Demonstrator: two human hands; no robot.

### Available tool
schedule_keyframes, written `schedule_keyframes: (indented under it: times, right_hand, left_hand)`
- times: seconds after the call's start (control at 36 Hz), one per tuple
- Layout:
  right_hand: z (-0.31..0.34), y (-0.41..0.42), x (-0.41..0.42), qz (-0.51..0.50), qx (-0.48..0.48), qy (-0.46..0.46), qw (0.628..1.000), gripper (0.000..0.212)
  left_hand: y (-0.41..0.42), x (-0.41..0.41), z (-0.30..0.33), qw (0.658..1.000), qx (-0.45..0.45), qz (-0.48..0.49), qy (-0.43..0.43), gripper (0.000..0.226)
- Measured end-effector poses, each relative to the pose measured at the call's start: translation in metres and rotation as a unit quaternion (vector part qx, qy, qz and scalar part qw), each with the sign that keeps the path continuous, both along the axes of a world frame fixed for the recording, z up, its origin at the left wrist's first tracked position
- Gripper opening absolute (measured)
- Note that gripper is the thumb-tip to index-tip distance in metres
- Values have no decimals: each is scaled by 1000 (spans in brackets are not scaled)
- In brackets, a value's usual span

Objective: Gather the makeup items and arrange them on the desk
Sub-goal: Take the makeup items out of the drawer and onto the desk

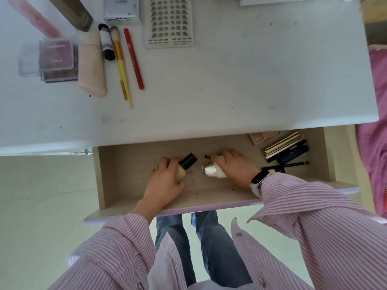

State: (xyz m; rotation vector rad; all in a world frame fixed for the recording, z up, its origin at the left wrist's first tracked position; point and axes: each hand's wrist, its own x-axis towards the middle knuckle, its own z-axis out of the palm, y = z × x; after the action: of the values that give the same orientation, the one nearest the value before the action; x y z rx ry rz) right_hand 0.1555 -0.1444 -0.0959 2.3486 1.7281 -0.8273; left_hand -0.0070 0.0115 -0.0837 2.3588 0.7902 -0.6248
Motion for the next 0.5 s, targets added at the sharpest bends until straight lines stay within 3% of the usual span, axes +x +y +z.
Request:
schedule_keyframes:
  times: [0.06, 0.14, 0.33, 0.5]
  right_hand:
    - [10, -2, 0, -10, -53, 50, 997, 69]
    - [26, -6, -1, -50, -37, 92, 994, 72]
    - [81, -12, 3, -123, 186, 110, 969, 65]
    - [118, 36, 20, -379, 317, 237, 836, 57]
  left_hand:
    - [0, -4, 11, 999, -20, 12, -25, 59]
    - [1, -11, 28, 996, -34, 34, -74, 58]
    - [9, 1, 81, 969, -37, 104, -222, 62]
    - [26, 59, 108, 944, -11, 162, -288, 63]
